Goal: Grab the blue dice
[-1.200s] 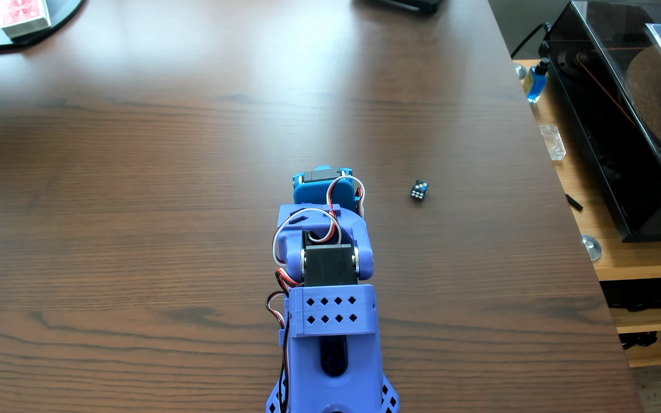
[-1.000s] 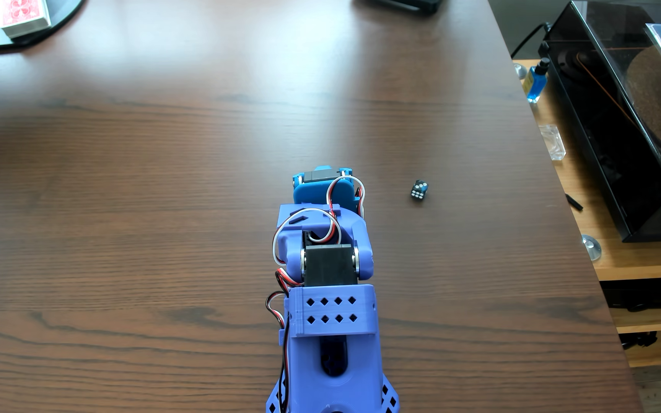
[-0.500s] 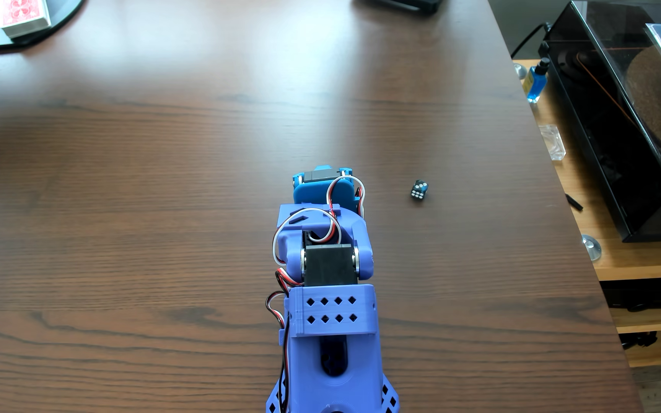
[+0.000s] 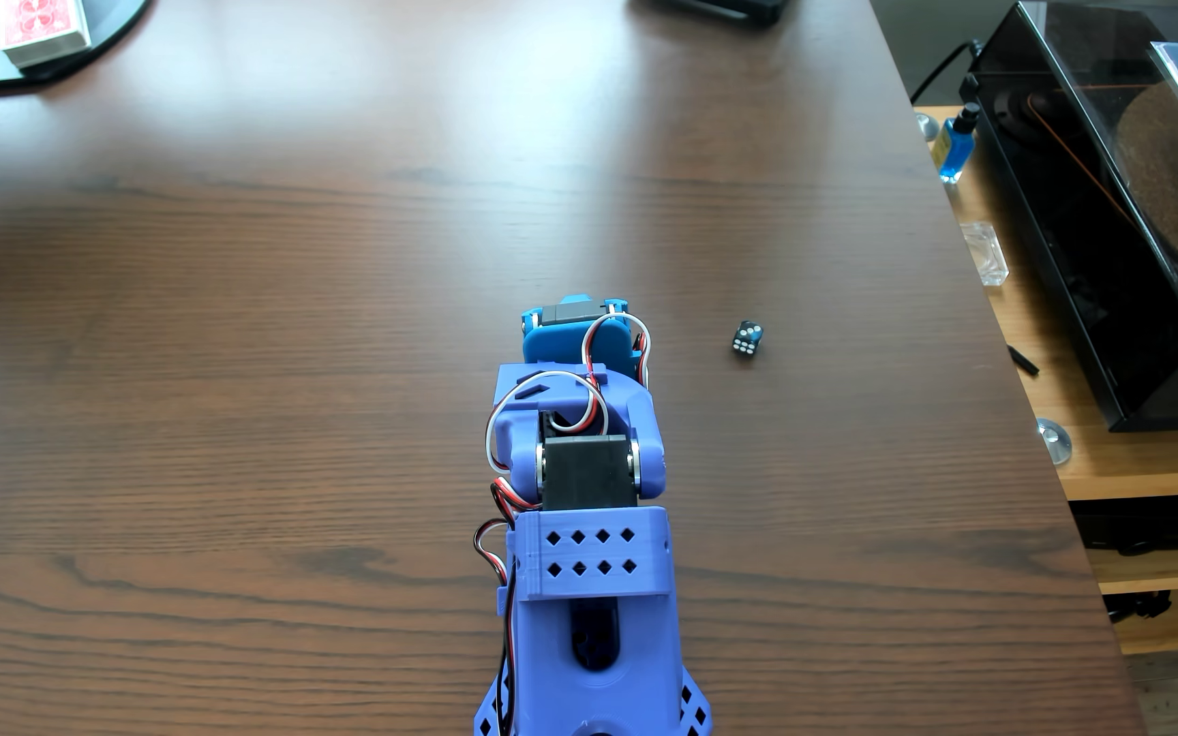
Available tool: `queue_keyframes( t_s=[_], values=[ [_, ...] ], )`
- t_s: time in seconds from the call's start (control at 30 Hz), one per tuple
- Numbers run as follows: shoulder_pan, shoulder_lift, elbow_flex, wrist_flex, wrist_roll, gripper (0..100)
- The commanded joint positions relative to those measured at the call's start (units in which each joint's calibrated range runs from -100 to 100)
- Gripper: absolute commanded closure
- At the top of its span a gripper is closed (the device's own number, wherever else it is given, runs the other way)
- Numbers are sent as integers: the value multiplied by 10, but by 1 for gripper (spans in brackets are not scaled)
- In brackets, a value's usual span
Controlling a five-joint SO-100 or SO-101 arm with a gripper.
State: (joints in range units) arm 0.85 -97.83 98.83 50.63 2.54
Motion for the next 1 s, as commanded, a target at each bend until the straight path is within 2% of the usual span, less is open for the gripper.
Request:
queue_keyframes(
  t_s=[0.0, 0.13, 0.27, 0.33, 0.5, 0.77, 0.97],
  values=[
    [-6, -6, 4, 1, 1, 96],
    [0, -6, -3, 1, 2, 96],
    [1, 18, -69, 2, 52, 96],
    [1, 63, -128, 4, 59, 96],
    [30, 316, -373, 68, 59, 96],
    [146, 820, -822, 242, 78, 96],
    [235, 1057, -1005, 279, 109, 96]
  ],
)
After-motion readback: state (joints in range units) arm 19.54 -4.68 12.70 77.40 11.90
